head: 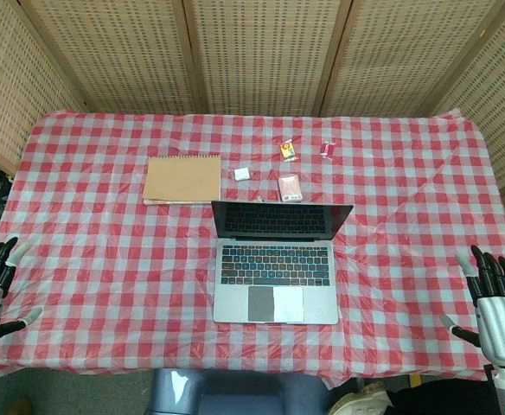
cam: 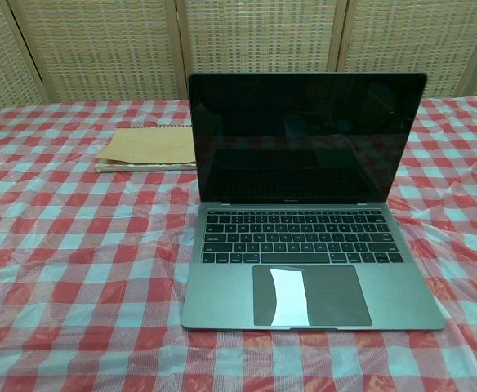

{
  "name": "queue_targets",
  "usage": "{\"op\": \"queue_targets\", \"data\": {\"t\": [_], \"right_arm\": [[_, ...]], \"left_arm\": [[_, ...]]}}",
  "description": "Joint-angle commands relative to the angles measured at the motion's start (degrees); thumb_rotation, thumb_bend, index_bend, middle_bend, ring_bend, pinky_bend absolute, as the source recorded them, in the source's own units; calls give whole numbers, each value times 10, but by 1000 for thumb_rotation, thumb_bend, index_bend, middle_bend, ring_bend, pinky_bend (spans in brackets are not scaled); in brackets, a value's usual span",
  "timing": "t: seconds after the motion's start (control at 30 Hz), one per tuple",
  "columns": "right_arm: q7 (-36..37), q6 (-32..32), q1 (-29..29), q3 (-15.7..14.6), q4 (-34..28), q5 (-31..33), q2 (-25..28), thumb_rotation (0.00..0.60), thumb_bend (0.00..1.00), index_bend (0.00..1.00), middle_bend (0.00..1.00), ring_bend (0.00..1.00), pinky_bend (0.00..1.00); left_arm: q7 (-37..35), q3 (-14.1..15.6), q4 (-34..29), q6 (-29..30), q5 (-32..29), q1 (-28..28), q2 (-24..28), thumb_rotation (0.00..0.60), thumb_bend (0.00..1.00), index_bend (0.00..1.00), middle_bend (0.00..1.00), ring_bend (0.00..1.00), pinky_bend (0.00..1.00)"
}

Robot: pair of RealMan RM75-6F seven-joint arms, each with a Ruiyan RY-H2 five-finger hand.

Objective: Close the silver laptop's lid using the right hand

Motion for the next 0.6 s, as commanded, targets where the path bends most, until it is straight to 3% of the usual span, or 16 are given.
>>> {"op": "queue_targets", "data": {"t": [0.03, 0.27, 0.33, 0.43, 0.6], "right_arm": [[-1, -1, 0, 0, 0, 0, 0, 600, 0, 0, 0, 0, 0], [1, -7, 1, 1, 1, 6, -1, 600, 6, 0, 0, 0, 0], [7, -13, 5, 4, 3, 11, -2, 600, 63, 0, 0, 0, 0], [16, -24, 17, 15, 6, 20, -3, 600, 294, 0, 0, 0, 0], [-14, -59, 65, 63, -10, 37, 18, 600, 891, 0, 7, 0, 0]], "left_arm": [[0, 0, 0, 0, 0, 0, 0, 600, 0, 0, 0, 0, 0], [-7, 0, 2, -1, 4, -2, -1, 600, 0, 0, 0, 0, 0], [-8, -2, 2, -4, 2, -4, -3, 600, 0, 0, 0, 0, 0], [-6, -6, 4, -10, -3, -9, -4, 600, 0, 0, 0, 0, 0], [-13, -15, 3, -21, -21, -15, -5, 600, 0, 0, 0, 0, 0]]}}
